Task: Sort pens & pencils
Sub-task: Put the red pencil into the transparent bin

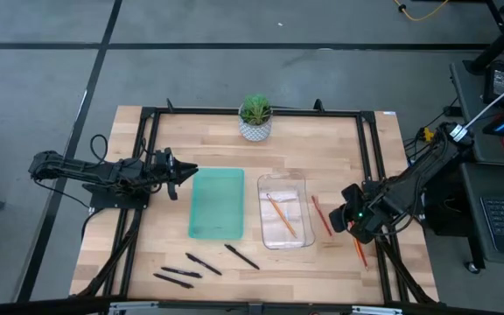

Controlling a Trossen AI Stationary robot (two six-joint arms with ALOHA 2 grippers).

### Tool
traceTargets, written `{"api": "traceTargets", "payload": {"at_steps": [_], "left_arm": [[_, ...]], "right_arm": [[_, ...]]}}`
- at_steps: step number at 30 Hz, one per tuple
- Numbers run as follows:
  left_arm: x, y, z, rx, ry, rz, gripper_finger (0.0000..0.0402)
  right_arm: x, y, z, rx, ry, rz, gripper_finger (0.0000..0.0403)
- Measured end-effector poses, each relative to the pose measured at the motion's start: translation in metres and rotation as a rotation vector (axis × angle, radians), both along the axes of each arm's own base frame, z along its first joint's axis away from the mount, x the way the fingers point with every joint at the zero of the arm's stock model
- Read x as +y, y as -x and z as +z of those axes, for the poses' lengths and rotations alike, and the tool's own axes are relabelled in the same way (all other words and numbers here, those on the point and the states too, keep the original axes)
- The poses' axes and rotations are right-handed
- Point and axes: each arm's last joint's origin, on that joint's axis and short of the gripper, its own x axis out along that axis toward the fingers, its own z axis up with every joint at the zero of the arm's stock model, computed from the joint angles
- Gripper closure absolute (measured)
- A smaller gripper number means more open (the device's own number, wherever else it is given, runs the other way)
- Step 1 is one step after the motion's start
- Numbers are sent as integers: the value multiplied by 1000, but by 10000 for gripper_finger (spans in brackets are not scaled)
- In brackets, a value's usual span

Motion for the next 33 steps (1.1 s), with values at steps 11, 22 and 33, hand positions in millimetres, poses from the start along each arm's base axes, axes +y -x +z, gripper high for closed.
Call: {"api": "traceTargets", "payload": {"at_steps": [11, 22, 33], "left_arm": [[0, 0, 0, 0, 0, 0, 333], [0, 0, 0, 0, -1, 0, 333], [0, 0, 0, 0, -1, 0, 333]], "right_arm": [[4, -7, -12, 8, 132, 45, 239], [29, -29, -47, 88, 114, 138, 183], [37, -35, -77, 212, 139, 132, 210]]}}
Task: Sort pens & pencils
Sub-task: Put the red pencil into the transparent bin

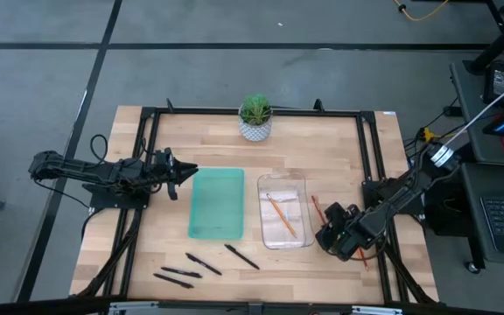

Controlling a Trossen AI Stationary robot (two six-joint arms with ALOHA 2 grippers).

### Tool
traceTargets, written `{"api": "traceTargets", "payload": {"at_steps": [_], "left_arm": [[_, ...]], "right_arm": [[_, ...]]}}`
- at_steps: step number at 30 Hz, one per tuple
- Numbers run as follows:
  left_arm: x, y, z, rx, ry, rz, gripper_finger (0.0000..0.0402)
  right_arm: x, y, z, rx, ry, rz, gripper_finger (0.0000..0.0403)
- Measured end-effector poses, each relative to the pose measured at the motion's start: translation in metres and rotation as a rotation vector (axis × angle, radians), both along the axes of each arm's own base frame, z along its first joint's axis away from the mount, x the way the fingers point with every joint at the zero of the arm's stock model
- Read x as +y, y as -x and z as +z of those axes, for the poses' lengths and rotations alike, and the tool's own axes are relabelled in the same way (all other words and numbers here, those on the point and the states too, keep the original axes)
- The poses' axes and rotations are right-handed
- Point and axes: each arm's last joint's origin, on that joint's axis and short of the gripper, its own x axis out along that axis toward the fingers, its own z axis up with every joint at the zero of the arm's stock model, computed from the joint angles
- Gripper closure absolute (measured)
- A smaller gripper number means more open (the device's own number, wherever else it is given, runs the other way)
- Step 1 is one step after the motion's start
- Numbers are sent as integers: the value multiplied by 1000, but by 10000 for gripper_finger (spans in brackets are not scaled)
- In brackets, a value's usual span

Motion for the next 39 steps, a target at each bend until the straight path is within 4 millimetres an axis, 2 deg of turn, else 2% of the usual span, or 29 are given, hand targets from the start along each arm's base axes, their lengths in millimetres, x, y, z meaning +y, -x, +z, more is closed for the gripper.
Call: {"api": "traceTargets", "payload": {"at_steps": [5, 10, 14, 20, 27, 32, 39], "left_arm": [[0, 0, 0, 0, 0, 0, 333], [0, 0, 0, 0, 0, 0, 333], [0, 0, 0, 0, 0, 0, 333], [0, 0, 0, 0, 0, 0, 333], [0, 0, 0, 0, 0, 0, 333], [0, 0, 0, 0, 0, 0, 333], [0, 0, 0, 0, 0, 0, 333]], "right_arm": [[-1, 2, -2, 36, 3, -7, 225], [-2, 4, -2, 78, 7, -12, 263], [-3, 5, -2, 87, 12, -12, 302], [-5, 7, -2, 109, 24, -13, 383], [-6, 9, 2, 101, 20, -24, 388], [-16, 20, 20, 185, 52, -75, 402], [-19, 22, 40, 89, 37, -79, 401]]}}
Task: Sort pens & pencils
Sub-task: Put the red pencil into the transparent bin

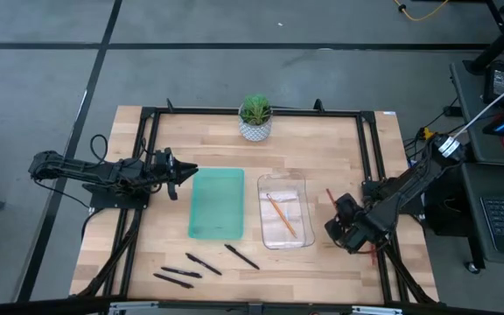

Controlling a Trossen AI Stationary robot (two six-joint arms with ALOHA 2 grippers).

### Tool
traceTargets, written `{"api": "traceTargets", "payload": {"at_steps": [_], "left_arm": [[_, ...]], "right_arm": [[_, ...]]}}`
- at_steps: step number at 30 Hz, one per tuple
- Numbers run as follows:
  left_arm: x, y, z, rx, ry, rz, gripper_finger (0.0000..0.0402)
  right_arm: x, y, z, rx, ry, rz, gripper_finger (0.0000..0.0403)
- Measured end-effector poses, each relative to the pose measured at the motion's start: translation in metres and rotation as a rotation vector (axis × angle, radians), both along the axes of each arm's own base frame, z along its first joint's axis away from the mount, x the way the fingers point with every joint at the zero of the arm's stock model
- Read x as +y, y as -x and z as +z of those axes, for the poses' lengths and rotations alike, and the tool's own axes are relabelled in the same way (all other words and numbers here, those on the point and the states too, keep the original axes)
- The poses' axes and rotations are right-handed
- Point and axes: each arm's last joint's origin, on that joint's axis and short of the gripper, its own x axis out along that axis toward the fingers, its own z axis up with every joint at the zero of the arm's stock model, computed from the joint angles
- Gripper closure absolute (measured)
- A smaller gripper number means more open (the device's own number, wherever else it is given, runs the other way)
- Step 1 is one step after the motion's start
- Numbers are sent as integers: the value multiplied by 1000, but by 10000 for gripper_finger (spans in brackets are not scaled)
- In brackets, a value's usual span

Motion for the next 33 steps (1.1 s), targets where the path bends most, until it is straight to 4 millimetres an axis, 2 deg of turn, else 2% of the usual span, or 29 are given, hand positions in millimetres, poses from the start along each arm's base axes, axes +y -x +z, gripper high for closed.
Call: {"api": "traceTargets", "payload": {"at_steps": [8, 11, 19, 23, 29, 33], "left_arm": [[0, 0, 0, 0, 0, 0, 333], [0, 0, 0, 0, 0, 0, 333], [0, 0, 0, 0, 0, 0, 333], [0, 0, 0, 0, 0, 0, 333], [0, 0, 0, 0, 0, 0, 333], [0, 0, 0, 2, -6, 3, 333]], "right_arm": [[-2, 2, 5, -17, -27, -51, 392], [-2, 1, 3, -18, -23, -56, 356], [-14, -8, 4, -18, -19, -144, 230], [-23, -11, 4, 42, -44, -201, 193], [-28, -16, 1, 84, -104, -201, 182], [-36, -14, -20, 81, -182, -192, 190]]}}
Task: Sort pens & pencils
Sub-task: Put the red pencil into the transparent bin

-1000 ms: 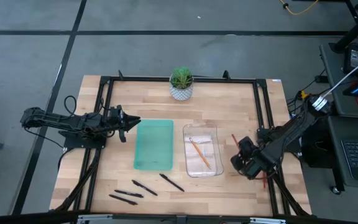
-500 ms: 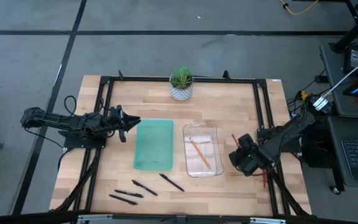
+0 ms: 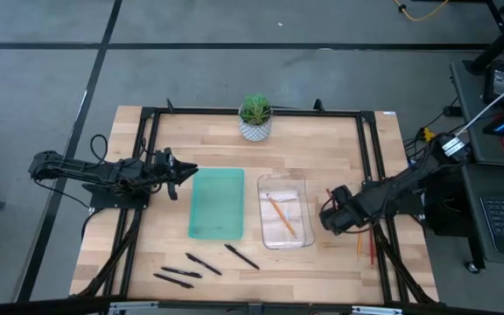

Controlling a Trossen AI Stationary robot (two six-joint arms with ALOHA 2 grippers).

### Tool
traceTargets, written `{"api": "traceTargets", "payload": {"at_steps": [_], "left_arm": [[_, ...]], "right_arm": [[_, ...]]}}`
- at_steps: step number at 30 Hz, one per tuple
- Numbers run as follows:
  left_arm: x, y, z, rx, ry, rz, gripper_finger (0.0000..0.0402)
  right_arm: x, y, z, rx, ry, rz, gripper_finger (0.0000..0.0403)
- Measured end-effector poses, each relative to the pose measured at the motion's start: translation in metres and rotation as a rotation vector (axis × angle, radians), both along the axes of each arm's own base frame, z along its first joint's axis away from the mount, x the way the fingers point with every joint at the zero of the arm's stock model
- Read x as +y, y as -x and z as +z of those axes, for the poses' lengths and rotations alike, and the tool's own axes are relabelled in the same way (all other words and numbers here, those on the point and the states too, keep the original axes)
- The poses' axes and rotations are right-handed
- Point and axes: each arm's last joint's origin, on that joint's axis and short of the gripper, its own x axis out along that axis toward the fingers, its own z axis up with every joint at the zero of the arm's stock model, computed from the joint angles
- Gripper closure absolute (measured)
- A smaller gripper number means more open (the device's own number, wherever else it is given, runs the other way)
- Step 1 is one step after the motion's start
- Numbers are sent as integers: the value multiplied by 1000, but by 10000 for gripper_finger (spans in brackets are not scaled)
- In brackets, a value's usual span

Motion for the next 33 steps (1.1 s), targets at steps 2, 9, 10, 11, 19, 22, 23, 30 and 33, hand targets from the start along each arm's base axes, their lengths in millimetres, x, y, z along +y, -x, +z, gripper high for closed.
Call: {"api": "traceTargets", "payload": {"at_steps": [2, 9, 10, 11, 19, 22, 23, 30, 33], "left_arm": [[0, 0, 0, 0, 0, 0, 333], [0, 0, 0, 0, 0, 1, 333], [0, 0, 0, 0, 0, 1, 333], [0, 0, 0, 0, 0, 1, 333], [0, 0, 0, 0, -1, 6, 333], [0, 0, 0, 0, 0, 6, 333], [0, 0, 0, 0, 0, 6, 333], [0, 0, 0, 0, 0, 5, 333], [0, 0, 0, 0, 0, 5, 333]], "right_arm": [[-4, 1, -8, -22, -11, -2, 194], [-9, 6, -14, -12, -11, -15, 223], [-9, 6, -14, -13, -11, -15, 232], [-9, 5, -14, -12, -10, -14, 244], [-9, 5, -16, -13, 10, 13, 366], [-9, 5, -16, -7, 15, 49, 387], [-9, 5, -16, -6, 15, 52, 387], [-11, 4, -3, -22, 94, 65, 390], [-13, 0, 15, -80, 170, 61, 391]]}}
